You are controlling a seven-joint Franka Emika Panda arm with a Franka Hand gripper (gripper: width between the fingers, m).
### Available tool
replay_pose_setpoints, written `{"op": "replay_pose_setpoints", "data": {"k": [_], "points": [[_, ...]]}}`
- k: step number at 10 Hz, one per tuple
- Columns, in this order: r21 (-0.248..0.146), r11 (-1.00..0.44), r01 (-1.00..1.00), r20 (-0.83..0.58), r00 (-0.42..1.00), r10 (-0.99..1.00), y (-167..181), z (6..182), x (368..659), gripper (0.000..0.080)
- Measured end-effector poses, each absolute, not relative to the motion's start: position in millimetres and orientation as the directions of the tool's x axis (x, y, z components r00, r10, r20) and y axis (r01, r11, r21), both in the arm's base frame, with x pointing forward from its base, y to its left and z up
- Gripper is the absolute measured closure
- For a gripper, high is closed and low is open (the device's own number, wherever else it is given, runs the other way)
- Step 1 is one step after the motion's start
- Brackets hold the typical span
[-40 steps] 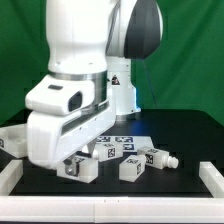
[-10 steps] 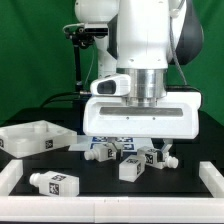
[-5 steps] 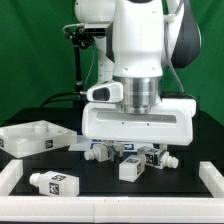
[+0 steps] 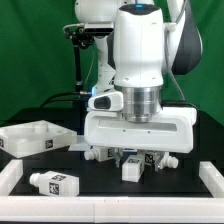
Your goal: Assemble one leg
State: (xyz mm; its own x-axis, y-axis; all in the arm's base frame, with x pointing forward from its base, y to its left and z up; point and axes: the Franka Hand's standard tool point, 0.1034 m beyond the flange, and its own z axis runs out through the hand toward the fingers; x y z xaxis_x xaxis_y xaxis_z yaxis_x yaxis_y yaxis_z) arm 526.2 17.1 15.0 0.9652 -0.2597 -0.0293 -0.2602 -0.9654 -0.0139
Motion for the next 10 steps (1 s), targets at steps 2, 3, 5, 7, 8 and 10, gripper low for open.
{"op": "replay_pose_setpoints", "data": {"k": [2,3,5,7,8,10], "points": [[-0.014,-0.967,-0.254,-0.028,0.967,-0.253,17,15.1,527,0.0514],[-0.015,-0.981,-0.192,-0.02,0.981,-0.192,10,15.2,528,0.0514],[-0.009,-0.995,-0.1,-0.028,0.995,-0.1,-30,24.4,537,0.0514],[-0.009,-1.0,-0.017,-0.028,0.999,-0.017,-75,44.1,555,0.0514],[-0.009,-1.0,0.001,-0.041,0.999,0.002,-86,37.7,545,0.0514],[-0.009,-0.997,0.072,-0.048,0.996,0.072,-114,27.6,531,0.0514]]}}
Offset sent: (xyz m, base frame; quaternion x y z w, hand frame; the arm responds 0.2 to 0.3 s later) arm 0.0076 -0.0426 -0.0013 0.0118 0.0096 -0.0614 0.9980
